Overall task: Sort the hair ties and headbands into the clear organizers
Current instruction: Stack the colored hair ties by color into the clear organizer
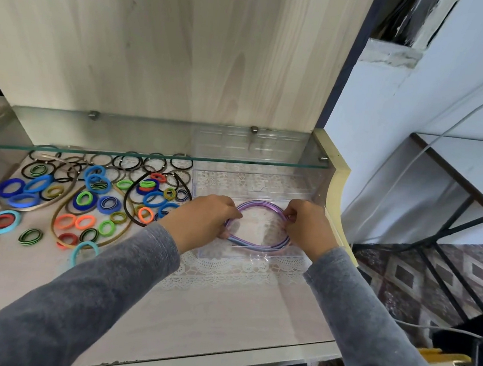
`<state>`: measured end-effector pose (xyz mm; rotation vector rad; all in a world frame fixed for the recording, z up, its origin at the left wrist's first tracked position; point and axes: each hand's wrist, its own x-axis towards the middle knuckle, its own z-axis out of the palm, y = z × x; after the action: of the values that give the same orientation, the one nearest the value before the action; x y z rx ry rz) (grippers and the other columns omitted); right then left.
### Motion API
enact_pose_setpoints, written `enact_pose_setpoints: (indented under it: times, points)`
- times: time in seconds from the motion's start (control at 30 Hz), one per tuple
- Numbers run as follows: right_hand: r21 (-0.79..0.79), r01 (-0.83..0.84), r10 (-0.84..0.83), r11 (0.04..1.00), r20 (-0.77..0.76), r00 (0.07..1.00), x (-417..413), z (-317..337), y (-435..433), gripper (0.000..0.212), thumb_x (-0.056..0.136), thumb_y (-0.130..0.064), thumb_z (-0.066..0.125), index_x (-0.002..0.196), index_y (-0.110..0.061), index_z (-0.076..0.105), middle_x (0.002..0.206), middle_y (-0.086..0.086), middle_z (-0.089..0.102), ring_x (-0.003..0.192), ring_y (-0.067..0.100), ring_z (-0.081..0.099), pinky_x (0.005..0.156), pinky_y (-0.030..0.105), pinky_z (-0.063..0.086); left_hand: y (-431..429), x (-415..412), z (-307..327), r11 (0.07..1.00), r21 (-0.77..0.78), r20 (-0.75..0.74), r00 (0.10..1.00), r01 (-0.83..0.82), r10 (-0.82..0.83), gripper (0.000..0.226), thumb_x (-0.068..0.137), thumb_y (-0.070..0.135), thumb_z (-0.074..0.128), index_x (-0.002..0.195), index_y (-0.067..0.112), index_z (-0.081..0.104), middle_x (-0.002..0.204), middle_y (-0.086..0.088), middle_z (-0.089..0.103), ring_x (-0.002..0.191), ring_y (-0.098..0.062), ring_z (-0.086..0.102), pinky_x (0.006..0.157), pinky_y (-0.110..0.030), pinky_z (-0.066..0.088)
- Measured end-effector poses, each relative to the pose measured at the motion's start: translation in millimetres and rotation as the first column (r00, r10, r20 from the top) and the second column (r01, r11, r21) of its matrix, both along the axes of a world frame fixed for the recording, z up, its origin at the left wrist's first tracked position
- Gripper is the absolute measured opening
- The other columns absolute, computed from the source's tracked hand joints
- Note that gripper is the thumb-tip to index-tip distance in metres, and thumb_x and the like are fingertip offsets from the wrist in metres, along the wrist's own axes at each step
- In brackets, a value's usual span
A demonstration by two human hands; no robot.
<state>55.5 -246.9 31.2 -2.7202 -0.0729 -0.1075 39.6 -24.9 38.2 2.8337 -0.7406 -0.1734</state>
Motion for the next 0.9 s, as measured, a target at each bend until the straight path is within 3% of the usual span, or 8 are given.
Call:
enact_pose_setpoints:
  times: [0.13, 0.27, 0.37, 0.5, 0.6, 0.77, 0.83, 0.9]
  points:
    - [0.048, 0.021, -0.019, 0.999, -0.027, 0.999, 1.7, -1.0, -3.7, 0.015, 0.08, 0.0, 0.062, 0.091, -0.01, 0.066, 0.094, 0.009, 0.062, 0.084, 0.023, 0.057, 0.072, 0.025, 0.042, 4.2, -4.0, -4.0, 0.999, 0.03, 0.031, 0.999, 0.023, -0.024, 0.05, 0.096, 0.008, 0.056, 0.144, 0.023, 0.052, 0.146, 0.006, 0.049, 0.125, -0.017, 0.053, 0.099, -0.037, 0.048]
    - [0.063, 0.014, -0.018, 0.998, 0.053, 0.998, -4.6, -1.4, 4.0, 0.032, 0.086, 0.004, 0.052, 0.114, -0.005, 0.064, 0.116, 0.014, 0.057, 0.103, 0.03, 0.056, 0.084, 0.027, 0.041, 7.2, -4.6, 0.3, 0.999, 0.037, 0.059, 0.998, 0.035, -0.037, 0.043, 0.106, 0.026, 0.042, 0.149, 0.024, 0.043, 0.153, 0.008, 0.043, 0.134, -0.016, 0.045, 0.11, -0.033, 0.036]
    - [0.063, -0.123, 0.113, 0.99, 0.151, 0.982, -12.6, 0.0, 16.2, 0.037, 0.086, 0.007, 0.047, 0.118, -0.002, 0.064, 0.118, 0.015, 0.059, 0.107, 0.031, 0.055, 0.09, 0.034, 0.045, 7.6, -4.1, -5.7, 0.995, 0.099, 0.098, 0.995, 0.02, -0.03, 0.046, 0.108, 0.032, 0.033, 0.153, 0.025, 0.034, 0.16, 0.006, 0.031, 0.144, -0.014, 0.032, 0.119, -0.035, 0.018]
    - [-0.008, -0.246, 0.246, 0.969, 0.079, 0.966, -18.9, -3.5, 25.1, 0.032, 0.095, -0.011, 0.043, 0.119, -0.006, 0.064, 0.119, 0.009, 0.063, 0.107, 0.027, 0.058, 0.091, 0.041, 0.048, 9.9, -2.7, -10.0, 0.997, 0.076, 0.029, 0.999, -0.025, 0.023, 0.05, 0.108, 0.032, 0.028, 0.156, 0.018, 0.026, 0.164, -0.001, 0.021, 0.15, -0.017, 0.019, 0.122, -0.033, 0.007]
    - [-0.051, -0.237, 0.238, 0.97, 0.029, 0.971, -20.4, -8.3, 25.4, 0.03, 0.099, -0.022, 0.039, 0.103, -0.009, 0.066, 0.106, 0.005, 0.065, 0.095, 0.026, 0.058, 0.082, 0.039, 0.05, 10.2, -3.3, -11.1, 0.997, 0.065, 0.005, 0.999, -0.037, 0.037, 0.051, 0.109, 0.03, 0.026, 0.158, 0.016, 0.02, 0.165, -0.002, 0.017, 0.152, -0.017, 0.013, 0.122, -0.03, 0.002]
    - [-0.037, -0.179, 0.181, 0.983, 0.057, 0.982, -20.6, -12.1, 21.2, 0.029, 0.097, -0.021, 0.039, 0.071, -0.013, 0.049, 0.075, 0.001, 0.052, 0.074, 0.026, 0.05, 0.065, 0.035, 0.044, 9.2, -5.3, -7.9, 0.997, 0.059, -0.016, 0.999, -0.046, 0.047, 0.053, 0.109, 0.031, 0.025, 0.159, 0.015, 0.016, 0.166, -0.001, 0.013, 0.153, -0.015, 0.009, 0.121, -0.027, -0.002]
    - [-0.031, -0.148, 0.15, 0.988, 0.054, 0.987, -21.6, -11.1, 18.6, 0.03, 0.097, -0.022, 0.038, 0.07, -0.012, 0.047, 0.074, 0.002, 0.052, 0.074, 0.026, 0.05, 0.064, 0.035, 0.043, 9.4, -6.2, -7.0, 0.997, 0.056, -0.027, 0.998, -0.052, 0.054, 0.054, 0.109, 0.032, 0.024, 0.159, 0.015, 0.013, 0.167, -0.002, 0.011, 0.153, -0.014, 0.007, 0.12, -0.025, -0.003]
    - [-0.033, -0.108, 0.109, 0.994, 0.036, 0.993, -21.7, -9.4, 14.7, 0.029, 0.099, -0.024, 0.037, 0.082, -0.009, 0.055, 0.082, 0.005, 0.057, 0.08, 0.026, 0.052, 0.07, 0.037, 0.046, 9.3, -8.1, -6.4, 0.997, 0.054, -0.035, 0.997, -0.06, 0.062, 0.056, 0.109, 0.032, 0.024, 0.159, 0.014, 0.008, 0.167, -0.002, 0.008, 0.153, -0.014, 0.005, 0.119, -0.023, -0.005]
